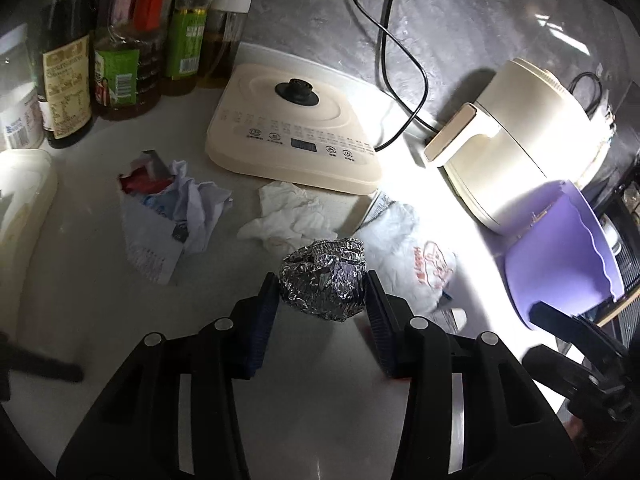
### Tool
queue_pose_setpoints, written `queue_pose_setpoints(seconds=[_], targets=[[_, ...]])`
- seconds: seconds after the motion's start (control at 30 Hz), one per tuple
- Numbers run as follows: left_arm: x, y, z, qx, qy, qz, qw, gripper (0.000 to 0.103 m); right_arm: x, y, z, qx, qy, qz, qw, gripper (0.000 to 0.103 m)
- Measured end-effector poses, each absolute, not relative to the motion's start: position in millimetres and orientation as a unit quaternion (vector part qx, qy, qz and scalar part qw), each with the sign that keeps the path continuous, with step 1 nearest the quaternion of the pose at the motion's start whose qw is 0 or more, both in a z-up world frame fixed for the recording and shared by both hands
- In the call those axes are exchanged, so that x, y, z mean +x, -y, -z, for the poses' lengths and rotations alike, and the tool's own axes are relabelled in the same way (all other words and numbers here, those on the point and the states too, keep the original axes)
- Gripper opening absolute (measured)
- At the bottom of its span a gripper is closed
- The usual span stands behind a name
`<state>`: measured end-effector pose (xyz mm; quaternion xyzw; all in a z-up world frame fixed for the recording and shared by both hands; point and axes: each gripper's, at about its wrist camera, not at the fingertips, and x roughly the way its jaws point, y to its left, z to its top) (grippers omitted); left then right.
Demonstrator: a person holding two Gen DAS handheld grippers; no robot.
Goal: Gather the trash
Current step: 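Grasp the red carton with the right tool while the left tool holds the foil ball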
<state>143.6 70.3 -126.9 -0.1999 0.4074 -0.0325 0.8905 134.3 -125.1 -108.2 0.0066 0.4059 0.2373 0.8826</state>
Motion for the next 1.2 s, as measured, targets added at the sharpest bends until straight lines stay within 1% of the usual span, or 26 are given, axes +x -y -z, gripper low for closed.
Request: queue_pose_setpoints(seconds=[0.33,0.4,0.43,0.47,0.6,0.63,0.67,0.7,0.73,0.8,0.87,0.97,1.2], targets=[[107.0,-85.2,123.5,-0.204,-0.409,0.013,0.889,0.044,154.0,101.4,134.5,0.014,-0.433,-0.252,0.866,0.073],[100.0,-87.5,123.7,-0.205,-0.41,0.009,0.889,0.044,160.0,97.1,139.7,0.019,-0.438,-0.249,0.864,0.081],[97.7,-88.6,123.8,-0.205,-0.41,0.008,0.889,0.044,162.5,95.5,142.3,0.021,-0.439,-0.247,0.863,0.088],[96.1,-89.0,123.7,-0.205,-0.41,0.006,0.889,0.044,165.4,94.1,146.1,0.024,-0.442,-0.245,0.862,0.089],[90.2,-91.2,121.7,-0.204,-0.409,-0.002,0.889,0.044,173.8,91.0,159.3,0.036,-0.459,-0.249,0.852,0.089],[89.1,-91.2,120.4,-0.202,-0.407,-0.004,0.891,0.044,173.8,90.3,161.0,0.034,-0.459,-0.249,0.852,0.081],[88.1,-91.1,119.1,-0.201,-0.406,-0.006,0.892,0.044,173.8,90.9,162.3,0.033,-0.461,-0.251,0.851,0.066],[88.1,-90.6,117.9,-0.201,-0.405,-0.007,0.892,0.044,173.9,91.6,163.1,0.032,-0.464,-0.254,0.848,0.061],[87.9,-90.0,116.4,-0.2,-0.403,-0.008,0.893,0.044,173.2,93.6,162.7,0.034,-0.465,-0.254,0.848,0.059],[88.7,-87.9,113.4,-0.198,-0.399,-0.01,0.895,0.044,170.8,97.5,159.7,0.037,-0.459,-0.255,0.851,0.057],[89.2,-84.0,109.7,-0.196,-0.395,-0.01,0.898,0.044,169.0,101.3,155.1,0.035,-0.452,-0.26,0.853,0.042],[91.5,-78.5,105.3,-0.195,-0.389,-0.01,0.9,0.044,169.1,106.4,150.9,0.034,-0.45,-0.263,0.853,0.038],[91.2,-74.4,103.7,-0.196,-0.385,-0.015,0.902,0.044,174.1,107.3,139.3,0.035,-0.443,-0.273,0.853,0.04]])
